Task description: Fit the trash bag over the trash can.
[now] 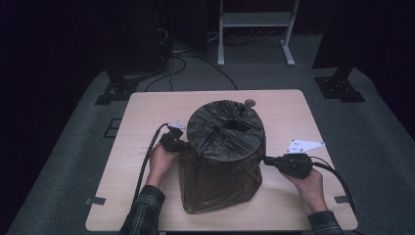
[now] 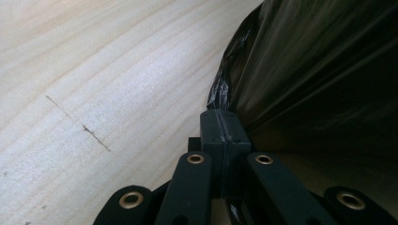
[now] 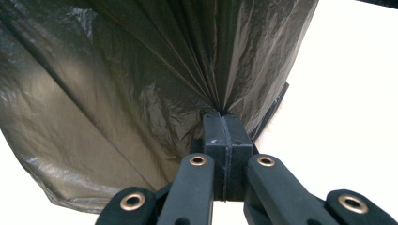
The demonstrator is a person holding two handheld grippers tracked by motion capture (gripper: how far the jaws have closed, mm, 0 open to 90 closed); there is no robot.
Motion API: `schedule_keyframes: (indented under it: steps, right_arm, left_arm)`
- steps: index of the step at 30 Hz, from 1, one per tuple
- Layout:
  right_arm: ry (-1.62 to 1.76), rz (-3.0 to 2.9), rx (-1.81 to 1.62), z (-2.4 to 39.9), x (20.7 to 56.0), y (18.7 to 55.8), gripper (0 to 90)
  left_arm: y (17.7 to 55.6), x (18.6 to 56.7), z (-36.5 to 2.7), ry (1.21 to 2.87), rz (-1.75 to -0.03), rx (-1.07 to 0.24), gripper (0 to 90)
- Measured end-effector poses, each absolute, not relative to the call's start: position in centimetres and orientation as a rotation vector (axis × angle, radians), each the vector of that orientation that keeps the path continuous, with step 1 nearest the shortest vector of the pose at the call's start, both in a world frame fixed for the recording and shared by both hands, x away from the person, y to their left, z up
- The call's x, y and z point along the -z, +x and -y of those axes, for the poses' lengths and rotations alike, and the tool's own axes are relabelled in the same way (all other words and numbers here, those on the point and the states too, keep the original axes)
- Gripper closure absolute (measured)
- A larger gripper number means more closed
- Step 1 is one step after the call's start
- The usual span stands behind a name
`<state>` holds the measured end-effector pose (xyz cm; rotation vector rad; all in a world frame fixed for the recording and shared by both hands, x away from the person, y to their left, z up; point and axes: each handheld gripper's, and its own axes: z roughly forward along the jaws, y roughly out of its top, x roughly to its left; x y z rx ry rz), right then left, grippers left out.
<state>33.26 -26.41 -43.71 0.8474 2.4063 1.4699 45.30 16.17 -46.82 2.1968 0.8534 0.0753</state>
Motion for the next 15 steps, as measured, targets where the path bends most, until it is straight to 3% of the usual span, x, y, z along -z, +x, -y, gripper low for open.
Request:
schedule_keyframes:
  steps: [3,6,12,15]
  right_arm:
    - [0.834,-2.395,-1.484,26.5,43.6,33.2,90.0]
    - [0.838,-2.356,-1.530,26.9,43.1,33.1,71.9]
    - [0.843,-2.291,-1.640,27.6,42.0,32.9,52.9]
    - [0.818,-2.280,-1.661,27.7,41.5,32.8,39.1]
  left_arm:
    - [45.3,46.5,-16.7,2.131,-0.864,-0.072,81.9]
    - [45.1,45.5,-17.4,2.068,-0.857,-0.075,74.8]
    - [44.6,42.7,-18.9,1.968,-0.823,-0.109,58.6]
    - [44.3,41.6,-19.4,1.941,-0.806,-0.092,52.9]
